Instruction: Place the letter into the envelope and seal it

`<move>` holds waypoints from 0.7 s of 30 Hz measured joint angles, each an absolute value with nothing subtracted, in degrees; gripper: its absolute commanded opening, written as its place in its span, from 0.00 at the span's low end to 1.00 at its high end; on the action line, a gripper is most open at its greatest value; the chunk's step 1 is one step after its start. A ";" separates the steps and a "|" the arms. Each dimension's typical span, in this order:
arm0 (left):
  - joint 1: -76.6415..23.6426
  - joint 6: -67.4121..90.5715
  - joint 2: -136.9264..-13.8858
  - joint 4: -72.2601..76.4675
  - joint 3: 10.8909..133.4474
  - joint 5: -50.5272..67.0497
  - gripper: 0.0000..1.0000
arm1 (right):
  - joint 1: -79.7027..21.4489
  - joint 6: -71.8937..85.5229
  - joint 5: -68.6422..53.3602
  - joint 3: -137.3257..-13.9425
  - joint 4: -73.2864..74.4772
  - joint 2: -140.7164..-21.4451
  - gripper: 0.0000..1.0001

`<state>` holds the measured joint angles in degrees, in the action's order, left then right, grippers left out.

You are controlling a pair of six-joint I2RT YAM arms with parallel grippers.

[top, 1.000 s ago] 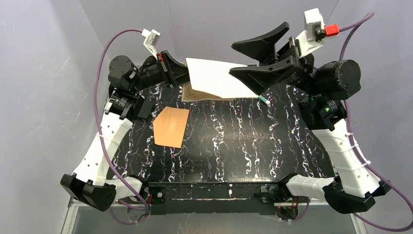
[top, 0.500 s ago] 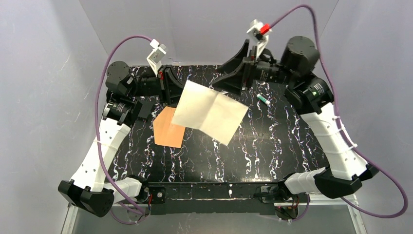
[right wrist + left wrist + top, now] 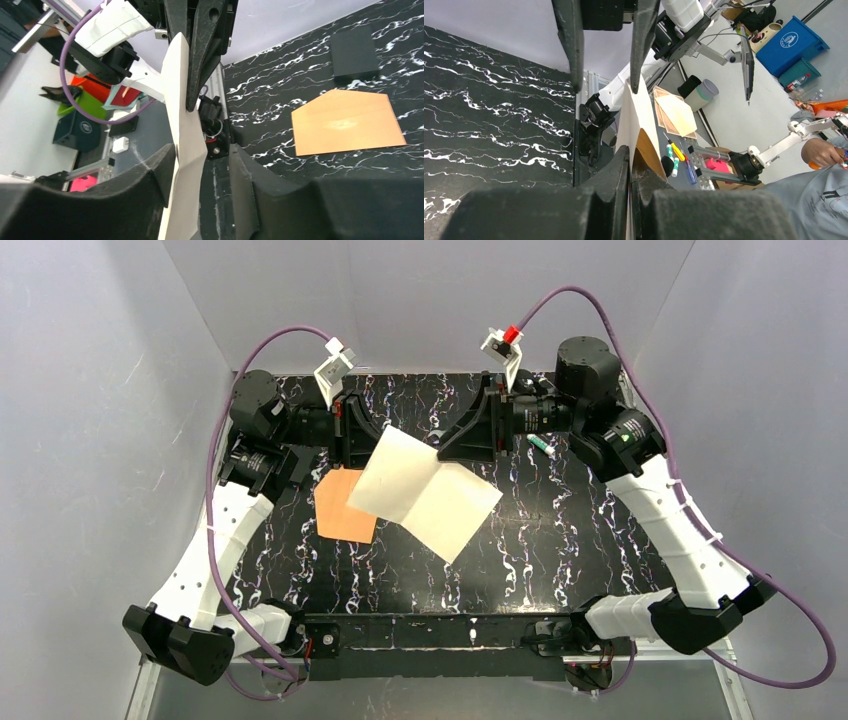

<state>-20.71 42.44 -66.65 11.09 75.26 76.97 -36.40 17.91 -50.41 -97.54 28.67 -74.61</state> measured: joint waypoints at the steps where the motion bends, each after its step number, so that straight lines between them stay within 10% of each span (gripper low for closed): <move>1: -20.71 42.39 -66.65 11.11 75.13 77.08 0.00 | -36.40 18.90 -50.98 -96.88 28.10 -74.48 0.42; 21: -20.71 41.30 -66.70 11.11 74.61 77.97 0.00 | -36.40 25.56 -55.46 -95.72 19.77 -77.23 0.34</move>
<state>-20.71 41.30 -66.70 11.11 74.61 77.97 -36.40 25.56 -55.46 -95.72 19.77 -77.23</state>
